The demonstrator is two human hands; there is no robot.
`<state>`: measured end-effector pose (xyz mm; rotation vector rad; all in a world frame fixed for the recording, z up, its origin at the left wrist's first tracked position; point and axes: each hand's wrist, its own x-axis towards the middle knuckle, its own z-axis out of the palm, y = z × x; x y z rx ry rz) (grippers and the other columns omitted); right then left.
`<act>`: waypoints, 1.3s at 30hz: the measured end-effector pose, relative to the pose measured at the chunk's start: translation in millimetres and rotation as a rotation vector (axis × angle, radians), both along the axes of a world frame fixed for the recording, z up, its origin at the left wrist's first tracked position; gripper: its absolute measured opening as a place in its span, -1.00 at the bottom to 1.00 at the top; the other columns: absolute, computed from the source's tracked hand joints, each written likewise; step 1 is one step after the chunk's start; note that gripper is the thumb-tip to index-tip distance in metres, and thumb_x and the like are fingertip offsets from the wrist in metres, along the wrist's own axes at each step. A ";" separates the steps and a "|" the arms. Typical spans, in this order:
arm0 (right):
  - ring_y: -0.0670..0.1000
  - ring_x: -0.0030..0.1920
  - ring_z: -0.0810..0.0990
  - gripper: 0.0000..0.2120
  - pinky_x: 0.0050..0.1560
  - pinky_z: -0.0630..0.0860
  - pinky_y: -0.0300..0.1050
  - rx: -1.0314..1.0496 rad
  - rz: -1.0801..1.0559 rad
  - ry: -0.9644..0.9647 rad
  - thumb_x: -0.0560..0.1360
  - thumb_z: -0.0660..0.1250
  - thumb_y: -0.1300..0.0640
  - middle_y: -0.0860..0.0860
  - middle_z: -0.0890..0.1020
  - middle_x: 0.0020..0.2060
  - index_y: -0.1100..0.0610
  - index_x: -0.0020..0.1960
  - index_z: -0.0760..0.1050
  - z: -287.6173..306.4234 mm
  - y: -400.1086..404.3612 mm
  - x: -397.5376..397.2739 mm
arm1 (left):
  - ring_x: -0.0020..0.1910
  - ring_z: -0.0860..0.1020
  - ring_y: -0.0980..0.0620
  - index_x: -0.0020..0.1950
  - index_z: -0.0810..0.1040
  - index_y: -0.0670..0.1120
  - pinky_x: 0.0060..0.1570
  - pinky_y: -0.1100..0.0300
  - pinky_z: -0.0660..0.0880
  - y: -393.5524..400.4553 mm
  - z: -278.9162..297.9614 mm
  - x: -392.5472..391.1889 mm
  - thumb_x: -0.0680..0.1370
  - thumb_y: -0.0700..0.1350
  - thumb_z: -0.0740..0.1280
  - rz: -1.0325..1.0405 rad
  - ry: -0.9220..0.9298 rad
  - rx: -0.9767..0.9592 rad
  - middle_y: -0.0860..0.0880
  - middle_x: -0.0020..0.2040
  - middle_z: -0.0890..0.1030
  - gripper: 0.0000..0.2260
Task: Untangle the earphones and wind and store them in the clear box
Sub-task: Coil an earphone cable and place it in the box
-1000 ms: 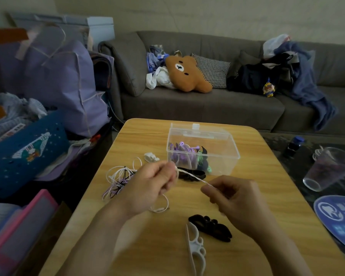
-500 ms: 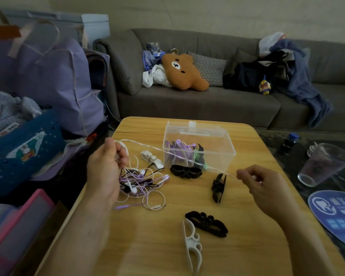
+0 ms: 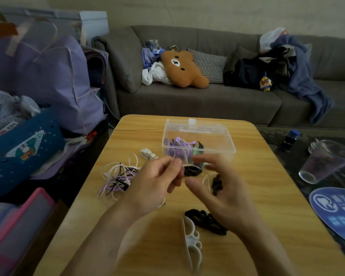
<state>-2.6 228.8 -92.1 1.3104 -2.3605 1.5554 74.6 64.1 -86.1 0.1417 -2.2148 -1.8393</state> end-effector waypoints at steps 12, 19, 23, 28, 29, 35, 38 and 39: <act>-0.01 -0.34 0.59 -0.66 -0.34 0.52 -0.13 0.123 -0.117 -0.274 0.29 0.39 -0.28 -0.01 0.67 -0.34 -0.01 -0.23 0.64 5.8 27.4 -24.9 | -0.46 0.26 0.13 -0.39 0.35 -0.03 -0.38 0.39 0.29 -0.9 9.1 7.1 0.58 0.17 0.23 -0.268 -0.129 0.248 0.04 -0.46 0.28 -0.58; -0.08 -0.39 0.49 -0.67 -0.34 0.45 -0.13 0.225 -0.096 -0.268 0.46 0.24 -0.28 0.01 0.59 -0.37 -0.08 -0.15 0.64 -0.9 19.1 -19.2 | -0.22 0.52 0.02 -0.06 0.61 -0.12 -0.14 0.14 0.35 -0.1 1.8 -1.0 0.54 -0.05 0.39 -0.235 0.164 0.713 -0.09 -0.18 0.57 -0.86; -0.16 -0.41 0.48 -0.84 -0.39 0.42 -0.27 0.303 0.016 -0.254 0.60 0.25 -0.09 -0.10 0.63 -0.30 -0.10 -0.01 0.60 -5.0 7.0 -8.8 | 0.29 0.56 -0.06 0.26 0.53 -0.16 0.11 0.07 0.36 -3.2 0.1 -6.1 0.48 -0.16 0.31 0.007 0.208 0.687 -0.12 0.24 0.62 -0.65; -0.14 -0.38 0.51 -0.78 -0.35 0.45 -0.23 0.167 0.093 -0.288 0.55 0.30 -0.12 -0.03 0.59 -0.36 -0.01 -0.03 0.63 2.9 3.9 2.3 | 0.32 0.46 0.29 0.23 0.47 0.19 0.24 0.23 0.38 1.2 -6.7 -7.2 0.49 0.00 0.33 0.087 0.143 0.211 0.25 0.26 0.55 -0.69; -0.14 -0.38 0.51 -0.74 -0.35 0.45 -0.24 0.102 0.094 -0.298 0.52 0.30 -0.14 -0.03 0.58 -0.38 0.02 -0.05 0.63 5.7 5.2 3.1 | 0.26 0.49 0.27 0.21 0.47 0.20 0.17 0.21 0.42 3.6 -8.8 -7.2 0.53 0.09 0.28 0.079 0.112 0.114 0.26 0.17 0.58 -0.75; -0.06 -0.42 0.53 -0.80 -0.41 0.47 -0.13 -0.098 -0.025 -0.217 0.47 0.33 -0.12 0.01 0.62 -0.40 -0.07 -0.13 0.68 8.3 15.4 -6.6 | -0.03 0.48 -0.04 -0.06 0.49 0.09 0.03 -0.04 0.46 8.9 -22.3 -7.3 0.55 0.41 0.01 0.050 -0.017 -0.406 0.13 -0.24 0.53 -0.54; -0.05 -0.35 0.63 -0.85 -0.32 0.58 -0.14 -0.122 -0.146 -0.172 0.38 0.41 -0.11 -0.03 0.70 -0.32 -0.07 -0.15 0.68 6.3 17.3 -11.6 | -0.34 0.36 0.14 -0.24 0.48 0.07 -0.30 0.25 0.31 10.2 -16.1 -9.0 0.62 0.22 0.17 -0.002 -0.028 -0.230 0.14 -0.42 0.41 -0.66; -0.02 -0.34 0.64 -0.83 -0.31 0.60 -0.10 -0.130 -0.176 -0.177 0.36 0.44 -0.11 -0.03 0.70 -0.32 -0.05 -0.16 0.68 5.3 18.2 -12.9 | -0.40 0.30 0.13 -0.28 0.47 0.07 -0.34 0.28 0.27 11.0 -12.9 -8.8 0.62 0.19 0.17 -0.043 -0.026 -0.115 0.13 -0.44 0.37 -0.66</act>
